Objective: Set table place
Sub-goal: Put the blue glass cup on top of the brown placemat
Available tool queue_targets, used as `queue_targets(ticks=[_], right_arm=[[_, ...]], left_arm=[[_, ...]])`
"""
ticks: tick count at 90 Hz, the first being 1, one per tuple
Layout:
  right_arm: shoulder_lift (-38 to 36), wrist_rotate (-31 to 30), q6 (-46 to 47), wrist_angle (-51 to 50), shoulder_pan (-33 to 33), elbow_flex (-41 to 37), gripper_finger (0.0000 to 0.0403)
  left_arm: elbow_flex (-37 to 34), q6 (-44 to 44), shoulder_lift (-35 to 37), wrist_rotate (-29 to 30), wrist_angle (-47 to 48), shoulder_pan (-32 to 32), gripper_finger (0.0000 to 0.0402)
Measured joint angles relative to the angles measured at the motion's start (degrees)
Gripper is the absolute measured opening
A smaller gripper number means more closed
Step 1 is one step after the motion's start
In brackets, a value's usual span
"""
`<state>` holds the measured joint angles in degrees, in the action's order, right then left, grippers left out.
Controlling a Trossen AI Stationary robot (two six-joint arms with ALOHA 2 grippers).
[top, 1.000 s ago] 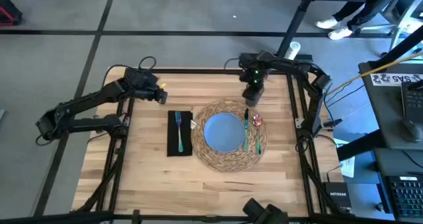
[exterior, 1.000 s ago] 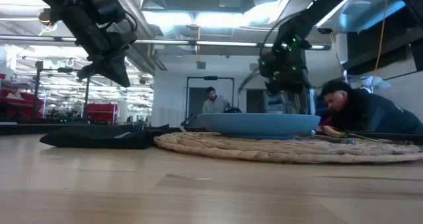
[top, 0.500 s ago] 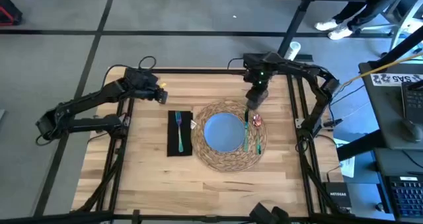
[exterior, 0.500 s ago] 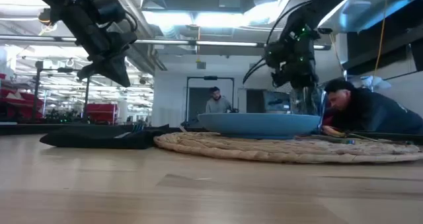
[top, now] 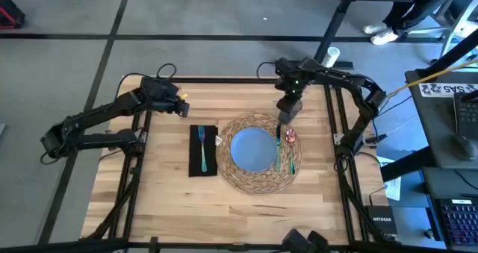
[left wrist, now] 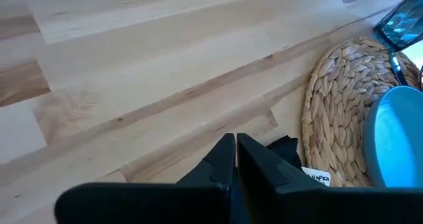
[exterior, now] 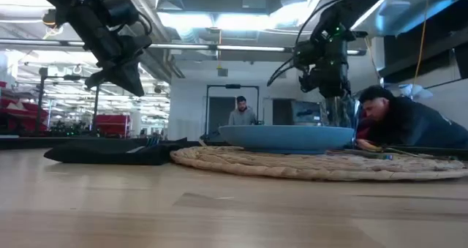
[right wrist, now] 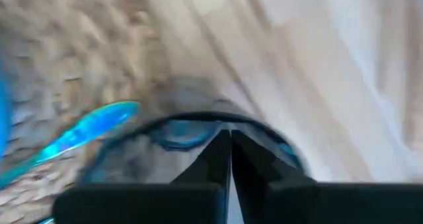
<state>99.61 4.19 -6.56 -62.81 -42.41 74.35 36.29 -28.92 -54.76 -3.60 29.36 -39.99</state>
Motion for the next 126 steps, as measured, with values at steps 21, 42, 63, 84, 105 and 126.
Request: queue_targets(ticks=[21, 42, 63, 84, 105, 126], right_arm=[[0.00, -3.45, 3.24, 0.92, 0.00, 0.00, 0.0000], [-0.08, -5.16, 3.79, 0.85, 0.01, 0.00, 0.0000], [-2.74, -2.76, 4.03, -0.07, 0.49, 0.00, 0.0000], [-5.20, 3.03, 5.35, -1.08, 2.89, -0.04, 0.0000], [-5.20, 2.78, 6.76, 1.01, 4.71, -6.63, 0.0000], [-5.47, -2.64, 9.28, 1.23, 4.52, -8.90, 0.0000]], left_arm=[[0.00, -0.25, 0.00, 0.00, 0.00, 0.00, 0.0000], [0.00, -0.25, 0.00, 0.01, 0.01, 0.00, 0.0000], [0.00, -0.25, 0.00, 0.02, 0.00, 0.00, 0.0000], [0.00, -0.27, 0.00, 0.46, -0.04, -0.02, 0.0000], [0.00, -0.67, 0.00, 0.48, -0.02, -0.02, 0.0000], [0.00, -0.69, 0.00, 0.48, 0.00, 0.00, 0.0000]])
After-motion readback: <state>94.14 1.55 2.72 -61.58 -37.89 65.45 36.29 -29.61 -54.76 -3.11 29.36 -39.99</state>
